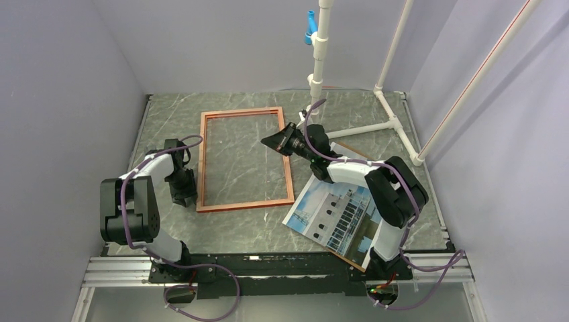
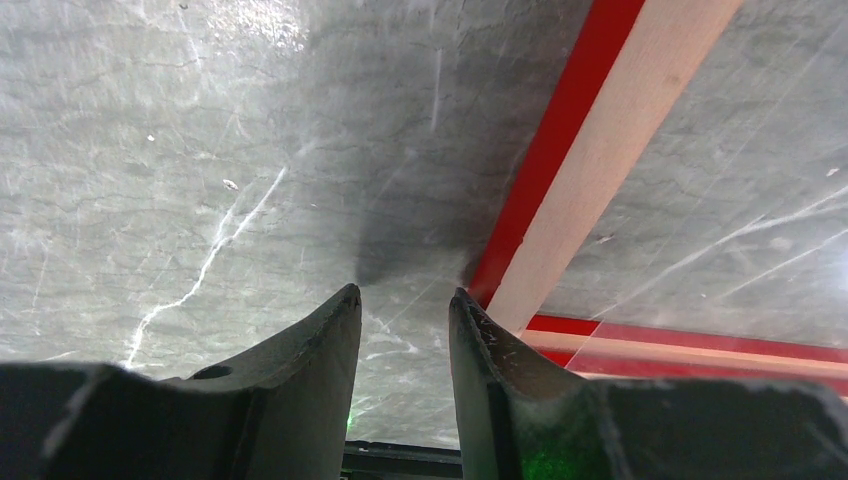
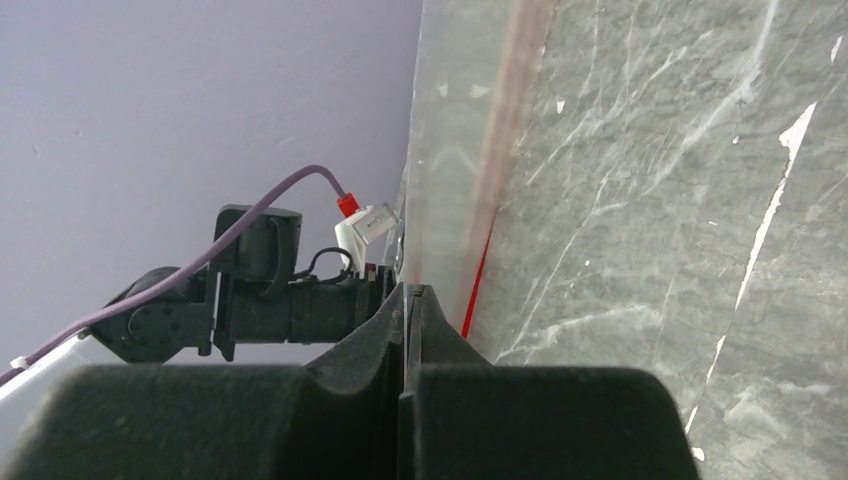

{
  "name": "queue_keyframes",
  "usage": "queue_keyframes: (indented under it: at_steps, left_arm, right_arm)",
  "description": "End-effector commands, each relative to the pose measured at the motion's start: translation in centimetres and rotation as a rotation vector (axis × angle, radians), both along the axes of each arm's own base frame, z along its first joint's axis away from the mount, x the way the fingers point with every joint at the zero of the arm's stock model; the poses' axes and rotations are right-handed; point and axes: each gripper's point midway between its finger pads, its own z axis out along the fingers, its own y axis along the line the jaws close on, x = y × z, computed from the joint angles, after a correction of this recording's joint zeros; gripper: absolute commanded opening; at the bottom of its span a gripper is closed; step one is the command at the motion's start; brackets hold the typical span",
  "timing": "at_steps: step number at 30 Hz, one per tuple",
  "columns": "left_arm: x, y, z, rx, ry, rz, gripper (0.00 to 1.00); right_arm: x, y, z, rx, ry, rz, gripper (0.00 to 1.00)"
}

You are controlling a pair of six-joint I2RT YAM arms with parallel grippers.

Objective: Put the photo into the frame
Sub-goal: Place the photo frame item in the photo frame.

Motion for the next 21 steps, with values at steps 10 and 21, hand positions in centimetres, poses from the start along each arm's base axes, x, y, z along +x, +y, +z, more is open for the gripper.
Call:
queue_keyframes:
  at_steps: [10, 21]
  left_arm:
    - [0.7, -0.4, 0.5, -0.010, -0.011, -0.017, 0.42]
    - [0.7, -0.4, 0.5, -0.011, -0.007, -0.018, 0.42]
  right_arm:
    - [0.3, 1.3, 4.7, 0.112, -0.120, 0.058, 0.00]
    - [0.4, 2.0, 5.3, 0.147, -0.114, 0.091, 0.00]
